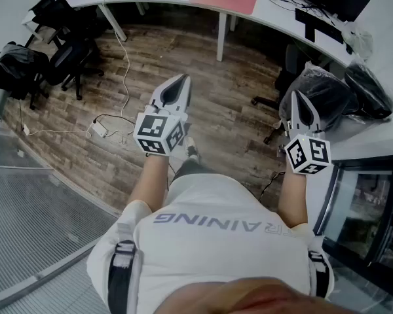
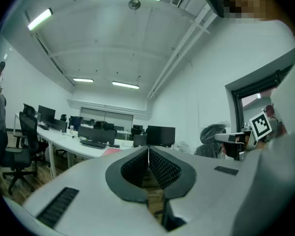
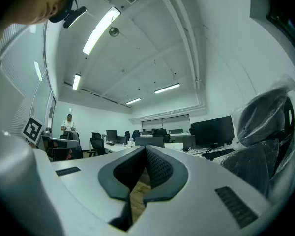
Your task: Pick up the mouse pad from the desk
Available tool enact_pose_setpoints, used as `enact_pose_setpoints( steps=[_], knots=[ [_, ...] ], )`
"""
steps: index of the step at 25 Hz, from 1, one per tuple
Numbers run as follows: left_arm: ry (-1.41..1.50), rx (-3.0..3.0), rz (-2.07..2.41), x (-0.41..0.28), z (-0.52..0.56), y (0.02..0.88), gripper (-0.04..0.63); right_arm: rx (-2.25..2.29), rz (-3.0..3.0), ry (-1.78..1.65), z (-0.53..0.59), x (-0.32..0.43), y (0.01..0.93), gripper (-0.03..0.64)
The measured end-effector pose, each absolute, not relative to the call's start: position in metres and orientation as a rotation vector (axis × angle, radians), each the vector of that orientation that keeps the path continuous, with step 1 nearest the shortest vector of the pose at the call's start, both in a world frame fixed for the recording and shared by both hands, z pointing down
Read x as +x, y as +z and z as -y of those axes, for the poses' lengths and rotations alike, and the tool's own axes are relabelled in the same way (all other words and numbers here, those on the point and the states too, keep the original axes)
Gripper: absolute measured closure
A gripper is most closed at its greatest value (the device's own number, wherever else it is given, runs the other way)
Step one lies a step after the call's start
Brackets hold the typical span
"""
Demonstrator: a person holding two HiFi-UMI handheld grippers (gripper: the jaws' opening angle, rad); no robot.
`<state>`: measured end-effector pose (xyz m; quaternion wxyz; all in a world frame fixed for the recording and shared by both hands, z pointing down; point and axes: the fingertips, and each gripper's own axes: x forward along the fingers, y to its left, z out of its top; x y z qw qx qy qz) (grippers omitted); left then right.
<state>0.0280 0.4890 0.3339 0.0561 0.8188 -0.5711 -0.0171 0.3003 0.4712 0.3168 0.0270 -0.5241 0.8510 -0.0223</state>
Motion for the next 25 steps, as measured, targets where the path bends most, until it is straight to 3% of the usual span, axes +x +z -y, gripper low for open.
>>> enact_pose_setpoints(
  steps=[25],
  knots=[
    [-0.029, 2.463, 1.716, 0.015, -0.484, 0.341, 0.561, -1.551, -2.615, -0.169, -0.459, 0.283, 0.323, 0.594]
  ],
)
